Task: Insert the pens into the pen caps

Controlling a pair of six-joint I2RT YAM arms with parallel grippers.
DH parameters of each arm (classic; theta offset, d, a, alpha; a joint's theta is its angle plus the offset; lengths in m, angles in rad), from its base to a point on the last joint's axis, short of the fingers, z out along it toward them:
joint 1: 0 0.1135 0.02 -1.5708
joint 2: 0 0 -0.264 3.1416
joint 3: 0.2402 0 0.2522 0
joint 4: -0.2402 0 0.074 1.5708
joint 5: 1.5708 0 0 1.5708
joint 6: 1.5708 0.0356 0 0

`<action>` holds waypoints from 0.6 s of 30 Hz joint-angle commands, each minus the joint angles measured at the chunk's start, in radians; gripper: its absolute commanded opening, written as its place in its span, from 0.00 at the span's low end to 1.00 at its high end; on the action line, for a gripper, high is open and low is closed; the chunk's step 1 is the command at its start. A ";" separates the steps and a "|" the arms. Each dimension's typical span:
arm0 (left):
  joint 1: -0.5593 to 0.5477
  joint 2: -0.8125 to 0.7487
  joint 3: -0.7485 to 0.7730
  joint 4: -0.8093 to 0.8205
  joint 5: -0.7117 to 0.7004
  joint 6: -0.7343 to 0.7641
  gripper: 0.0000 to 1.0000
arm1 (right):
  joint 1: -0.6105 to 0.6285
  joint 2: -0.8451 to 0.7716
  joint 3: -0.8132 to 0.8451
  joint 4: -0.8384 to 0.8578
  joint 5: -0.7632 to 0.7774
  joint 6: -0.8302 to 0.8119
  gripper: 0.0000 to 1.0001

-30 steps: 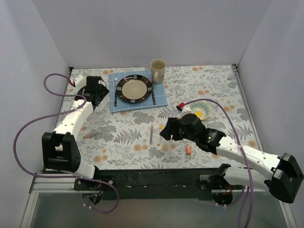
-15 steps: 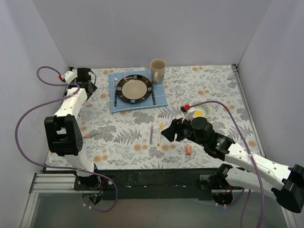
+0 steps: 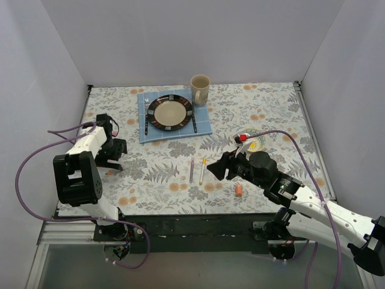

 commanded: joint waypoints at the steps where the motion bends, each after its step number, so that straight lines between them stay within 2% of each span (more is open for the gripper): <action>1: 0.005 0.021 -0.026 -0.011 0.096 -0.242 0.74 | 0.006 -0.027 0.006 0.028 0.029 -0.036 0.64; 9: 0.013 -0.010 -0.076 -0.006 -0.054 -0.335 0.74 | 0.004 -0.050 -0.006 0.026 0.027 -0.033 0.63; 12: 0.025 0.016 -0.089 0.012 -0.054 -0.332 0.73 | 0.006 -0.053 -0.005 0.028 0.024 -0.033 0.63; 18: 0.027 0.084 -0.073 0.031 -0.074 -0.271 0.59 | 0.004 -0.043 -0.001 0.031 -0.006 -0.031 0.63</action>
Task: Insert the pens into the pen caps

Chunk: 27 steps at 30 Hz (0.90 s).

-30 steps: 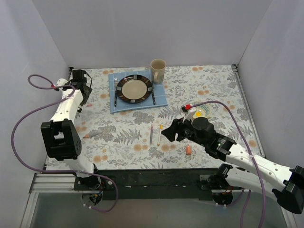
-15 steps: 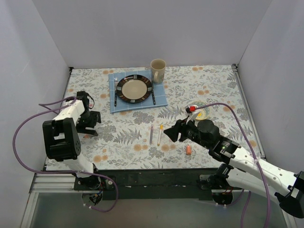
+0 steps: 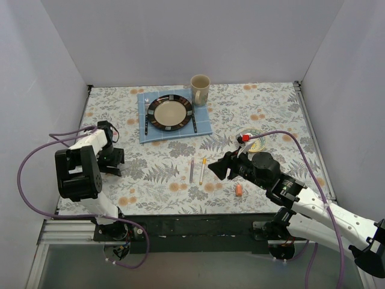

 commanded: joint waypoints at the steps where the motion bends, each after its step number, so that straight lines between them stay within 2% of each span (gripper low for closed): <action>1: 0.006 0.024 0.007 0.001 -0.051 -0.240 0.56 | 0.006 -0.002 0.000 0.033 -0.017 -0.010 0.63; 2: 0.006 0.018 0.001 -0.002 -0.054 -0.239 0.47 | 0.004 -0.001 0.002 0.034 -0.019 -0.010 0.63; 7: 0.001 -0.061 -0.087 0.050 -0.092 -0.212 0.22 | 0.006 0.005 0.011 0.036 -0.022 -0.010 0.63; 8: -0.005 -0.074 -0.102 0.066 -0.095 -0.208 0.13 | 0.006 0.008 0.013 0.034 -0.020 -0.008 0.63; 11: -0.035 -0.121 -0.156 0.140 -0.076 -0.157 0.00 | 0.006 0.018 0.013 0.034 -0.016 -0.004 0.63; 15: -0.120 -0.158 -0.159 0.208 -0.094 -0.039 0.00 | 0.004 0.044 0.016 0.039 -0.010 0.015 0.64; 16: -0.137 -0.166 -0.145 0.207 -0.117 -0.016 0.00 | 0.003 0.054 0.022 0.033 -0.002 0.016 0.67; 17: -0.226 -0.181 -0.109 0.204 -0.135 0.040 0.00 | 0.003 0.083 0.036 0.025 0.000 0.015 0.69; 21: -0.373 -0.254 -0.055 0.236 -0.180 0.209 0.00 | -0.043 0.169 0.155 -0.024 0.023 0.028 0.73; 23: -0.417 -0.305 -0.081 0.312 -0.122 0.281 0.00 | -0.086 0.223 0.194 -0.024 -0.042 0.056 0.74; 24: -0.427 -0.365 -0.100 0.355 -0.087 0.377 0.00 | -0.129 0.237 0.229 -0.019 -0.060 0.065 0.74; 27: -0.440 -0.510 -0.200 0.553 0.171 0.569 0.00 | -0.195 0.291 0.267 0.036 -0.127 0.093 0.75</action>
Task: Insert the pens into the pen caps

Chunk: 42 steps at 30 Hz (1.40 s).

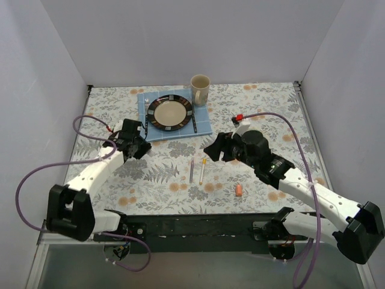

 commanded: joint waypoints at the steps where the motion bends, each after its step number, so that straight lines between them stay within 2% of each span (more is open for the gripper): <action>1: -0.012 -0.227 -0.107 0.320 0.364 0.339 0.00 | -0.094 0.075 0.121 0.123 -0.126 0.050 0.75; 4: -0.018 -0.270 -0.141 0.384 0.520 0.434 0.00 | -0.111 0.147 0.196 0.164 -0.202 0.035 0.76; 5: -0.021 -0.267 -0.143 0.390 0.613 0.452 0.00 | -0.111 0.167 0.209 0.215 -0.235 0.030 0.76; 9: -0.036 -0.260 -0.172 0.431 0.750 0.514 0.00 | -0.108 0.268 0.305 0.231 -0.316 0.039 0.76; 19: -0.062 -0.290 -0.195 0.519 0.849 0.584 0.00 | -0.029 0.506 0.463 0.178 -0.325 0.095 0.69; 29: -0.064 -0.327 -0.209 0.533 0.872 0.590 0.00 | 0.061 0.611 0.528 0.111 -0.267 0.079 0.63; 31: -0.064 -0.339 -0.213 0.548 0.887 0.584 0.00 | 0.063 0.612 0.511 0.126 -0.276 0.087 0.52; 32: -0.064 -0.347 -0.216 0.554 0.898 0.583 0.00 | 0.063 0.611 0.506 0.144 -0.279 0.090 0.40; 34: -0.064 -0.364 -0.224 0.577 0.913 0.574 0.00 | 0.063 0.598 0.488 0.160 -0.275 0.092 0.23; 36: -0.064 -0.376 -0.230 0.600 0.939 0.564 0.00 | 0.063 0.574 0.465 0.212 -0.279 0.082 0.02; 37: -0.064 -0.379 -0.232 0.605 0.951 0.554 0.06 | 0.061 0.560 0.448 0.243 -0.289 0.076 0.01; 38: -0.064 -0.382 -0.232 0.611 0.962 0.546 0.19 | 0.063 0.548 0.406 0.284 -0.299 0.066 0.01; 39: -0.062 -0.381 -0.232 0.618 0.981 0.537 0.36 | 0.058 0.517 0.378 0.369 -0.343 0.046 0.01; 41: -0.062 -0.382 -0.230 0.620 1.001 0.499 0.42 | 0.028 0.485 0.273 0.492 -0.411 0.050 0.01; 42: -0.064 -0.384 -0.232 0.669 1.033 0.485 0.46 | 0.015 0.451 0.232 0.654 -0.481 0.091 0.01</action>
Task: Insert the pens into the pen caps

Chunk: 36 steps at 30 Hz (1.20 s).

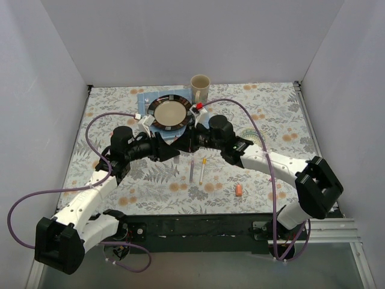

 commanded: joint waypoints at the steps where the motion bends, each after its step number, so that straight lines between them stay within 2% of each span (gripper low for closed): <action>1: -0.004 -0.039 0.000 0.124 0.139 -0.086 0.47 | -0.069 -0.117 -0.184 0.465 -0.189 0.043 0.01; 3: -0.004 -0.039 -0.011 0.192 0.188 -0.151 0.47 | -0.094 -0.145 -0.284 0.620 -0.252 0.112 0.01; 7: -0.006 -0.024 -0.061 0.388 0.280 -0.300 0.47 | -0.112 -0.137 -0.322 0.831 -0.323 0.161 0.01; 10: -0.004 0.001 -0.069 0.419 0.303 -0.313 0.49 | -0.114 -0.122 -0.348 0.968 -0.358 0.236 0.01; 14: -0.004 0.002 -0.077 0.416 0.312 -0.288 0.53 | -0.112 -0.111 -0.344 0.992 -0.383 0.264 0.01; 18: -0.006 0.007 -0.083 0.437 0.325 -0.282 0.52 | -0.114 -0.099 -0.339 0.990 -0.386 0.276 0.01; 24: -0.007 0.042 -0.103 0.581 0.401 -0.363 0.43 | -0.112 -0.061 -0.335 1.024 -0.384 0.314 0.01; 31: -0.021 0.084 -0.109 0.614 0.455 -0.366 0.33 | -0.111 -0.038 -0.319 1.001 -0.369 0.308 0.01; 33: -0.023 0.087 -0.117 0.640 0.463 -0.380 0.28 | -0.112 -0.031 -0.309 0.980 -0.366 0.304 0.01; 36: -0.024 0.087 -0.120 0.669 0.474 -0.389 0.09 | -0.111 -0.018 -0.307 0.972 -0.360 0.305 0.01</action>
